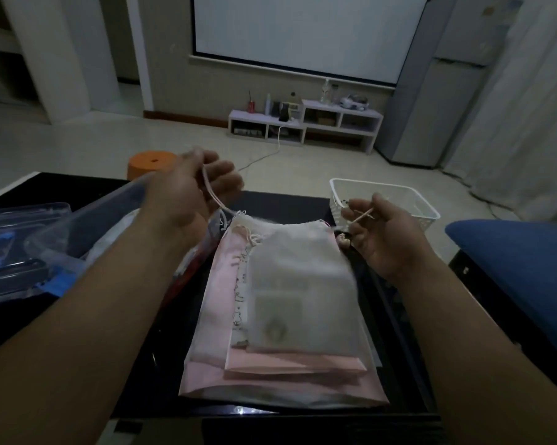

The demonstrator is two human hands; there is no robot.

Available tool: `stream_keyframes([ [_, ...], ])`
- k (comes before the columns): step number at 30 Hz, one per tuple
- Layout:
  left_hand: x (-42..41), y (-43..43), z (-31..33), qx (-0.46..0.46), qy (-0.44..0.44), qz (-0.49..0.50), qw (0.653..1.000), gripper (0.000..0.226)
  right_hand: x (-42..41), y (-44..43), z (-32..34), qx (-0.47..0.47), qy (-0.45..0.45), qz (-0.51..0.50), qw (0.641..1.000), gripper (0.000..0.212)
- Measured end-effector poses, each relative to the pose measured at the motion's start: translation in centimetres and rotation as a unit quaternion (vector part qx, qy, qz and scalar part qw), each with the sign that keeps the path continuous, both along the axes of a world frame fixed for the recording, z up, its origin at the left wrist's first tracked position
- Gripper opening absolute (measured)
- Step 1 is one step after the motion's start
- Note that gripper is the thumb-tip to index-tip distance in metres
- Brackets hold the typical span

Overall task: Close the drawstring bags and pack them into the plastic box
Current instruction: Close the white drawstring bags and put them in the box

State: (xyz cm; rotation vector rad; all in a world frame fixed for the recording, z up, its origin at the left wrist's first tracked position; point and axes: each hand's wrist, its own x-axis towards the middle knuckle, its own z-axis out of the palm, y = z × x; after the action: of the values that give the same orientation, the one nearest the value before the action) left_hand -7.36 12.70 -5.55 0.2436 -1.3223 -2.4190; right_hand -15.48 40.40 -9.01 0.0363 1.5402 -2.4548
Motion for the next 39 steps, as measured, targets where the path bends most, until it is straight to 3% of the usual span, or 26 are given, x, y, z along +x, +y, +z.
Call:
stream_keyframes([
  [4, -0.9, 1.8, -1.7, -0.216, -0.062, -0.083, 0.971, 0.031, 0.1, -1.3, 0.1, 0.181, 0.079, 0.011, 0.98, 0.048],
  [7, -1.7, 3.7, -1.9, -0.374, -0.052, -0.15, 0.914, 0.028, 1.1, -3.0, 1.2, 0.342, 0.201, 0.024, 0.918, 0.046],
  [10, -2.2, 5.8, -1.9, -0.437, -0.005, -0.204, 0.876, 0.025, 1.6, -4.4, 1.8, 0.348, 0.266, 0.068, 0.896, 0.041],
  [14, -2.8, 7.0, -1.8, -0.424, 0.041, -0.232, 0.874, 0.027, 1.7, -5.2, 2.5, 0.35, 0.298, 0.101, 0.882, 0.042],
  [19, -3.3, 6.7, -1.6, -0.357, 0.036, -0.2, 0.912, 0.028, 1.2, -4.2, 0.8, 0.31, 0.23, 0.135, 0.913, 0.058],
  [22, -3.5, 5.9, -1.2, -0.297, 0.035, -0.187, 0.936, 0.031, 2.0, -3.4, -1.2, 0.362, 0.208, 0.187, 0.889, 0.049],
  [27, -4.2, 6.0, -0.9, -0.053, 0.048, -0.208, 0.976, 0.031, 3.9, -4.9, -2.4, 0.446, 0.23, 0.193, 0.843, 0.036],
  [30, -4.8, 6.2, -0.8, 0.105, 0.048, -0.213, 0.97, 0.032, 4.4, -6.0, -2.7, 0.448, 0.239, 0.206, 0.837, 0.033],
  [35, -6.5, 5.4, -1.4, 0.254, 0.025, -0.157, 0.954, 0.035, 4.6, -6.3, -3.5, 0.436, 0.213, 0.247, 0.839, 0.029],
  [37, -6.8, 4.9, -1.9, 0.244, 0.008, -0.132, 0.961, 0.033, 4.6, -6.1, -3.5, 0.427, 0.204, 0.234, 0.849, 0.029],
  [38, -6.8, 4.8, -2.2, 0.171, -0.02, -0.12, 0.978, 0.031, 4.4, -5.8, -3.6, 0.425, 0.192, 0.224, 0.856, 0.03],
  [39, -6.7, 4.6, -2.5, 0.038, -0.061, -0.109, 0.991, 0.032, 4.2, -5.6, -3.8, 0.417, 0.175, 0.214, 0.866, 0.03],
])
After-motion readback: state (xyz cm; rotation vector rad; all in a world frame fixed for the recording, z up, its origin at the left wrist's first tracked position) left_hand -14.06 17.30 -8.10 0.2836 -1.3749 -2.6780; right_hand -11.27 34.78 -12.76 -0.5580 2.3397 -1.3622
